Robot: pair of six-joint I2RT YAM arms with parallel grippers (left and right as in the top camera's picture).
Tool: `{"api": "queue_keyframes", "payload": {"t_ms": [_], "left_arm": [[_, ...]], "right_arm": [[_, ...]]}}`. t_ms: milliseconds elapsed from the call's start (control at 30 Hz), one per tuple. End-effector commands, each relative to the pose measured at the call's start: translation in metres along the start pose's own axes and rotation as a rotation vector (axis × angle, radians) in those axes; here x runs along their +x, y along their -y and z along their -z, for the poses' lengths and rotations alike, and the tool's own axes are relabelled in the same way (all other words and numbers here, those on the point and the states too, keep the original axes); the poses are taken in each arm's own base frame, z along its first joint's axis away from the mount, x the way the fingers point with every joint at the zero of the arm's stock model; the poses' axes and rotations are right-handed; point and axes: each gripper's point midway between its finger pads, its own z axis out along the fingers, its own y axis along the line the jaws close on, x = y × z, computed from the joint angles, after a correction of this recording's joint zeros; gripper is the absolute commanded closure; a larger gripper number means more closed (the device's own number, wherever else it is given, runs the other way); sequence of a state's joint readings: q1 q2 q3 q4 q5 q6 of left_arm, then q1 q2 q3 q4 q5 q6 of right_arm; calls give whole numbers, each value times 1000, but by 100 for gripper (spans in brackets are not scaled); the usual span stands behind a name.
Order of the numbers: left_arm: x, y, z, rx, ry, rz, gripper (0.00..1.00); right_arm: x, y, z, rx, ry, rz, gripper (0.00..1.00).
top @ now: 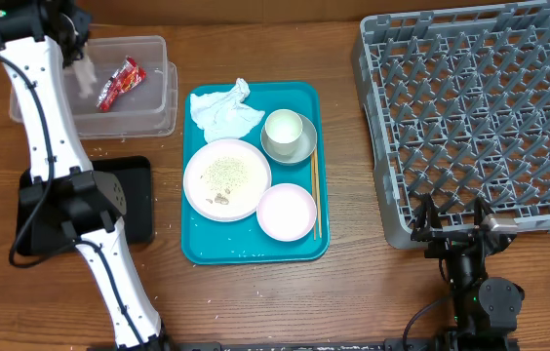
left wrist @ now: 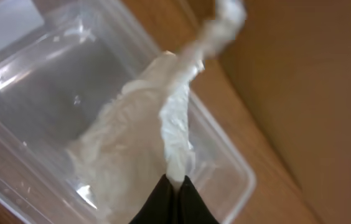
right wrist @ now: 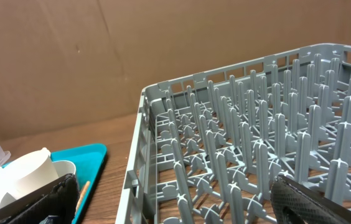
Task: Sort waste into correct bins and load items into the dishwasher
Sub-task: 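Carry the tissues left and release them into the clear bin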
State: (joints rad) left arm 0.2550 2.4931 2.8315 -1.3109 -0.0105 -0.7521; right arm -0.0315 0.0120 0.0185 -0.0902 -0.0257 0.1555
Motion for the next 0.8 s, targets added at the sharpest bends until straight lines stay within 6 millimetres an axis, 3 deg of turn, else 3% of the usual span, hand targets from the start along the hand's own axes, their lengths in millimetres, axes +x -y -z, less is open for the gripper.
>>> {"api": "queue_keyframes", "payload": {"t_ms": [0,333,367,467,500,533,633,767], "left_arm": [[1,-2,-5,-22,5,10,95],[27,-26,-2,-124,-96,53,96],[28,-26,-2,-124,-95,67,92],[26,-25,-2,-119,-89,92,37],[26,-24,-2,-116,-87,92,23],[25,-23,-2,-111,-86,92,18],[30,-15,-1,-68,-118,72,17],[48,37,19,236,-250,-116,17]], "right_arm": [[1,2,0,4,6,7,0],[1,2,0,4,6,7,0],[1,2,0,4,6,7,0],[1,2,0,4,6,7,0],[1,2,0,4,6,7,0],[1,2,0,4,6,7,0],[1,2,0,4,6,7,0],[1,2,0,4,6,7,0]]}}
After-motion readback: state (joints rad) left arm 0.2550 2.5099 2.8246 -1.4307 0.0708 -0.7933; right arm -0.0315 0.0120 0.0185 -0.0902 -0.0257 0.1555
